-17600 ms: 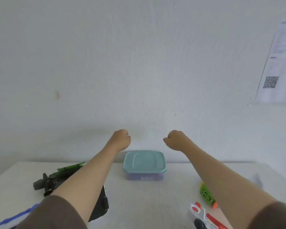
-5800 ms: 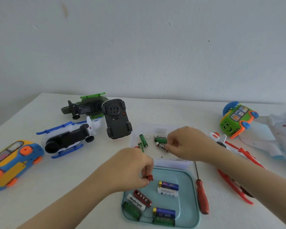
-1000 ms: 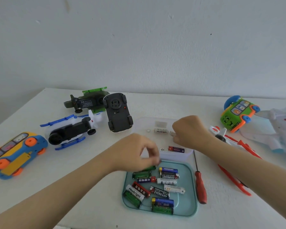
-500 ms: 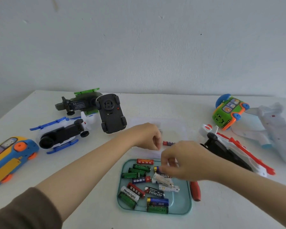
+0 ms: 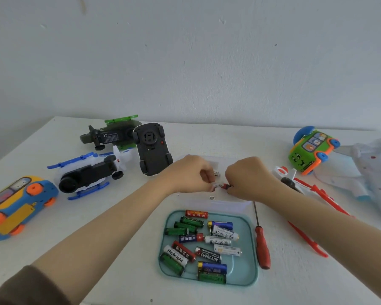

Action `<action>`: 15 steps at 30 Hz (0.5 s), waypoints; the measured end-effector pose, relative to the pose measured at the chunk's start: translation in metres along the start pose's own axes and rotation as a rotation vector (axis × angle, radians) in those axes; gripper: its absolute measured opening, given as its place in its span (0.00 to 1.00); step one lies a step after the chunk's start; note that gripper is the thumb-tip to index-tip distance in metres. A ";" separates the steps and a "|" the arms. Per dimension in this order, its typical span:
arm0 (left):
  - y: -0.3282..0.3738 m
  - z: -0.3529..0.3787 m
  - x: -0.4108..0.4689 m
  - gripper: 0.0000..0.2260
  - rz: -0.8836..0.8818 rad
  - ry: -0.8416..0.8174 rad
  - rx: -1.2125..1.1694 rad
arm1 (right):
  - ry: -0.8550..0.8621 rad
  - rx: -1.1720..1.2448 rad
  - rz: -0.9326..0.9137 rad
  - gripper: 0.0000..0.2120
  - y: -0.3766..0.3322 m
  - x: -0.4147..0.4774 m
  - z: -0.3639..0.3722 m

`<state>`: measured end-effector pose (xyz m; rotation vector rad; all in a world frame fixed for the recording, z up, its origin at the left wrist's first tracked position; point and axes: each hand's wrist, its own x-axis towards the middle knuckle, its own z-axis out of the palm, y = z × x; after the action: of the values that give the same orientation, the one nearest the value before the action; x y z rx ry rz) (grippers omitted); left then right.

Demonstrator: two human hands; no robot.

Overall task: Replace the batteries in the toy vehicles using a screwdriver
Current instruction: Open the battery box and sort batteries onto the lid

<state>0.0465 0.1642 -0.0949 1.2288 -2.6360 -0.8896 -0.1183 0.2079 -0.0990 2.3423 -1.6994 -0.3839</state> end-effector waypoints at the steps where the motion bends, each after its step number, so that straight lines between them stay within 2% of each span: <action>1: 0.001 -0.005 -0.006 0.06 0.011 0.022 -0.127 | 0.017 0.025 0.009 0.15 0.001 0.001 0.002; 3: 0.004 -0.014 -0.024 0.08 0.049 0.031 -0.299 | 0.060 0.147 0.045 0.16 0.003 0.001 0.001; 5: 0.007 -0.018 -0.042 0.09 0.073 -0.023 -0.289 | 0.093 0.283 0.078 0.15 0.006 -0.002 -0.005; 8: 0.007 -0.007 -0.064 0.04 0.054 -0.160 0.029 | 0.129 0.490 0.089 0.09 0.008 -0.011 -0.021; 10: 0.005 0.002 -0.070 0.06 0.020 -0.183 0.254 | 0.115 0.592 0.024 0.08 0.007 -0.021 -0.031; 12: 0.004 0.005 -0.071 0.08 -0.003 -0.155 0.203 | 0.070 0.612 -0.092 0.09 0.002 -0.033 -0.036; 15: 0.007 -0.004 -0.064 0.03 0.018 -0.006 -0.024 | 0.010 0.450 -0.235 0.12 -0.018 -0.049 -0.028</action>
<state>0.0860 0.2124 -0.0781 1.1962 -2.6286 -0.9210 -0.1072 0.2603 -0.0745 2.8680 -1.6452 -0.0220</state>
